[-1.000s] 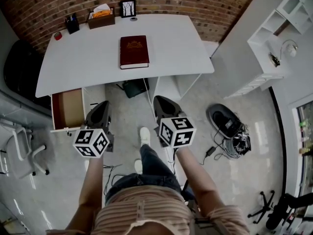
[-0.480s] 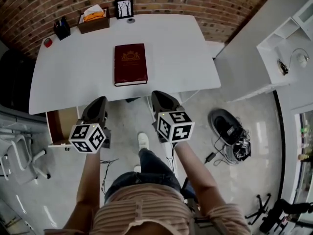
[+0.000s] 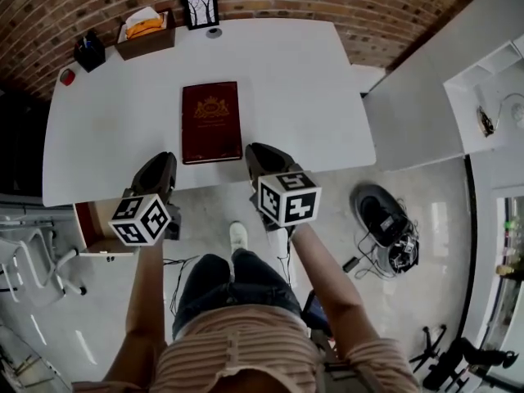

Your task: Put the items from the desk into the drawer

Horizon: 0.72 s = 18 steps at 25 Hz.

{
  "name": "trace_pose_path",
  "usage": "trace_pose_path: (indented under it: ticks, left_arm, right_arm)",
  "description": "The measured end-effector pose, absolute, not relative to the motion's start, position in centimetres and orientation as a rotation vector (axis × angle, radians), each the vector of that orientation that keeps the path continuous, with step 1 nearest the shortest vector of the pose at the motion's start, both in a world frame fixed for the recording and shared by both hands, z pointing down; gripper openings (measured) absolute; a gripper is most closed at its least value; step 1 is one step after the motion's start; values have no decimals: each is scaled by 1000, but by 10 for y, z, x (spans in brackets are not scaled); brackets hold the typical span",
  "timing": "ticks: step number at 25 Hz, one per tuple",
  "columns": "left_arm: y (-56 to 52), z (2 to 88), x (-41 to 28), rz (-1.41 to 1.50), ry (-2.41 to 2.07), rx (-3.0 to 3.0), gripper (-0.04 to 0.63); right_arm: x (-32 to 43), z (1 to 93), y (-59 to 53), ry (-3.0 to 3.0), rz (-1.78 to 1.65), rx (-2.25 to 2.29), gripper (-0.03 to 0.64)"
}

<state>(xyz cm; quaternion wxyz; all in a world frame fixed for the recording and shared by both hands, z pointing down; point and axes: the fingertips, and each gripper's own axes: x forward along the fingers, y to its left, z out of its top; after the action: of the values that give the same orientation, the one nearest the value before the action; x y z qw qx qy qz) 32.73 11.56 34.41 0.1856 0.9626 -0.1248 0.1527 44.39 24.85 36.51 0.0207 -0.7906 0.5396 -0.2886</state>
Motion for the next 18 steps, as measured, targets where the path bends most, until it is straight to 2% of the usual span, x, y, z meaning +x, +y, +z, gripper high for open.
trace_pose_path:
  ticks: [1,3,5,13,18]
  left_arm:
    - [112,347,332,439,-349,2703,44]
    - [107,352,340,456,-344,2685,58]
    - [101,359,347,475,-343,2669,85]
    - [76,400,369,586,-320,2543,180]
    - [71,423,388,643,-247,2456,192]
  right_arm:
    - [446,368,244,1684,-909,-2439,24]
    - [447,373,234,1706,-953,-2393,110]
    - [448,378,225,1729,-996,-2351,162]
    - [455,409,190,1745,-1157,-2300,267]
    - [466,435,180,1659,-1302,-2233,284]
